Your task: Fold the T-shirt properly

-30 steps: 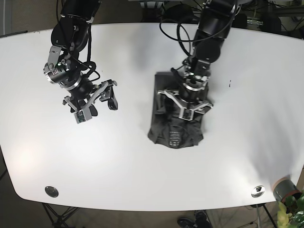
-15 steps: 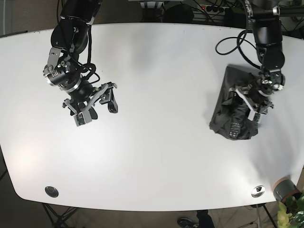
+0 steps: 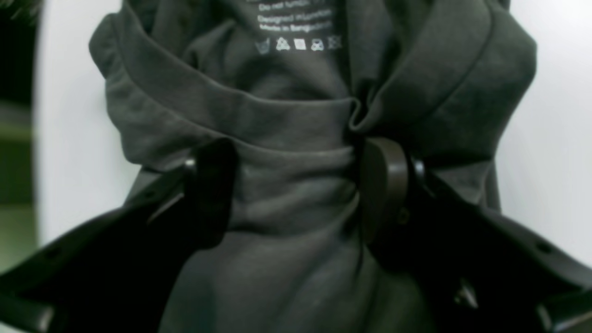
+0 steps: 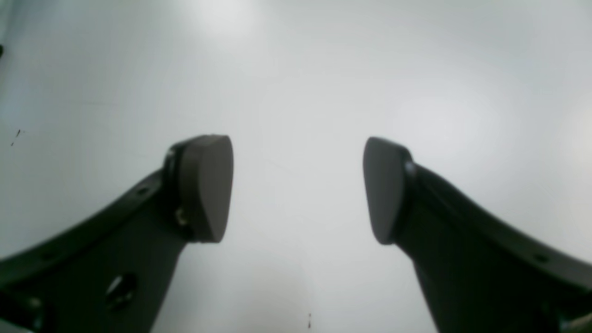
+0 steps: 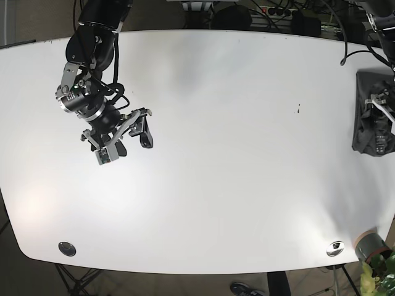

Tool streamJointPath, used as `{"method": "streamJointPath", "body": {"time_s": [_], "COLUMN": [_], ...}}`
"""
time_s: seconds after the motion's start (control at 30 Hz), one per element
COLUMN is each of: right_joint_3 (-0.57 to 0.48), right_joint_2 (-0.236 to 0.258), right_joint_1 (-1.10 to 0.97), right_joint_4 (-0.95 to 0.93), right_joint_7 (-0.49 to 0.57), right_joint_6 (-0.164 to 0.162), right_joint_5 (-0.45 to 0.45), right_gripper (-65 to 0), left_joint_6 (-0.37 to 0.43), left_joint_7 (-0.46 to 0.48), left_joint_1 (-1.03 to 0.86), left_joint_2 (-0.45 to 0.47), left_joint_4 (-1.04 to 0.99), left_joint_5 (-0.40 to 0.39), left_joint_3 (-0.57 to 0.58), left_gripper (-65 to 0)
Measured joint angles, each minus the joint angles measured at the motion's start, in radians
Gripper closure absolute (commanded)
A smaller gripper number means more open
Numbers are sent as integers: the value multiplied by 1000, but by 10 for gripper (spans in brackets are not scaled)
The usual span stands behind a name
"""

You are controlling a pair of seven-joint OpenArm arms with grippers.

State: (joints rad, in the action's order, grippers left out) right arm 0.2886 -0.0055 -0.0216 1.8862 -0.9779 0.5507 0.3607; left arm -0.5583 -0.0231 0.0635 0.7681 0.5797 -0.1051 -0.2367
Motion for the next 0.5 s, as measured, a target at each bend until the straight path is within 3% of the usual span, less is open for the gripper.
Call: {"method": "streamJointPath", "body": {"time_s": [0.33, 0.5], "right_joint_3": [-1, -2], "right_joint_2": [0, 0], "right_joint_1": [0, -2], "right_joint_4": [1, 1], "right_joint_7": [-1, 0], "right_joint_6": [3, 3], "right_joint_5": [-2, -5], "right_gripper": [-423, -423], "left_joint_6": [19, 27], "left_joint_7": [116, 115], "left_joint_1": [-19, -39], "left_joint_2": [80, 64], "left_joint_4": [-109, -14], "left_joint_5": [68, -33], "left_joint_3": [2, 5], "left_gripper": [-374, -372]}}
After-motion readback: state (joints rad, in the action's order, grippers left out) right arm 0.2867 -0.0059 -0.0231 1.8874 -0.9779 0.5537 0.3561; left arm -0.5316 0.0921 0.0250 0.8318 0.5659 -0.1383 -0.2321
